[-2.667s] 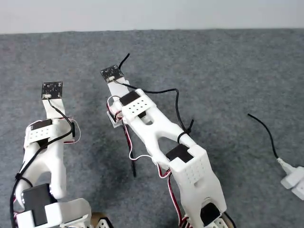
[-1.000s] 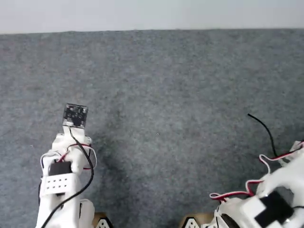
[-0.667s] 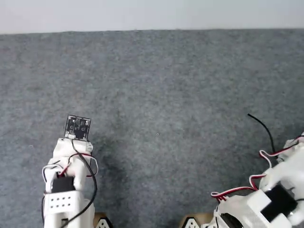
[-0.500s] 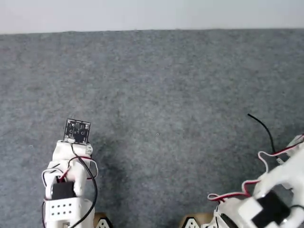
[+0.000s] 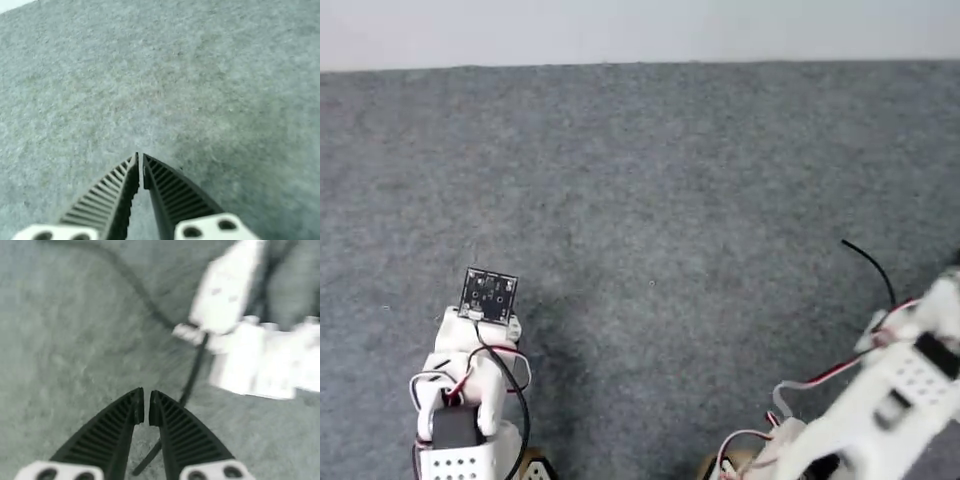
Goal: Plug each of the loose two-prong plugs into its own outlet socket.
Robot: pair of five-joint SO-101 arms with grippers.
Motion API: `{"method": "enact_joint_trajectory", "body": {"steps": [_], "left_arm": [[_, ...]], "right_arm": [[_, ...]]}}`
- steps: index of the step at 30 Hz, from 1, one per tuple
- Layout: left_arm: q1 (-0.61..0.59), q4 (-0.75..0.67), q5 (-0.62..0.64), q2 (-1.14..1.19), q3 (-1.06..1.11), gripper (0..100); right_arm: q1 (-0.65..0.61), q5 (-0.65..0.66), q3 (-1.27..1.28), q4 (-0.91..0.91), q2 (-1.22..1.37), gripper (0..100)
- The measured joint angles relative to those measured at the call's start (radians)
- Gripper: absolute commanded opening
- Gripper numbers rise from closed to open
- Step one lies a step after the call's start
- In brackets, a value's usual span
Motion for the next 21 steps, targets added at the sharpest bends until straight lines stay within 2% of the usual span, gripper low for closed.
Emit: {"method": "enact_joint_trajectory", "body": {"steps": [8,12,18,21], "left_arm": [[0.003,0.037,-0.002,-0.006,0.002,2],[0.006,0.057,-0.002,-0.006,0.002,2],[0.002,0.133,-0.002,-0.006,0.002,2],[0.003,0.178,-0.002,-0.006,0.002,2]], "right_arm": [[-0.152,0.032,0.345,-0.054,-0.255,0.9],[-0.212,0.034,0.437,-0.043,-0.379,0.9],[-0.308,0.034,0.446,0.229,-0.609,0.9],[-0.368,0.034,0.491,0.293,-0.749,0.9]]}}
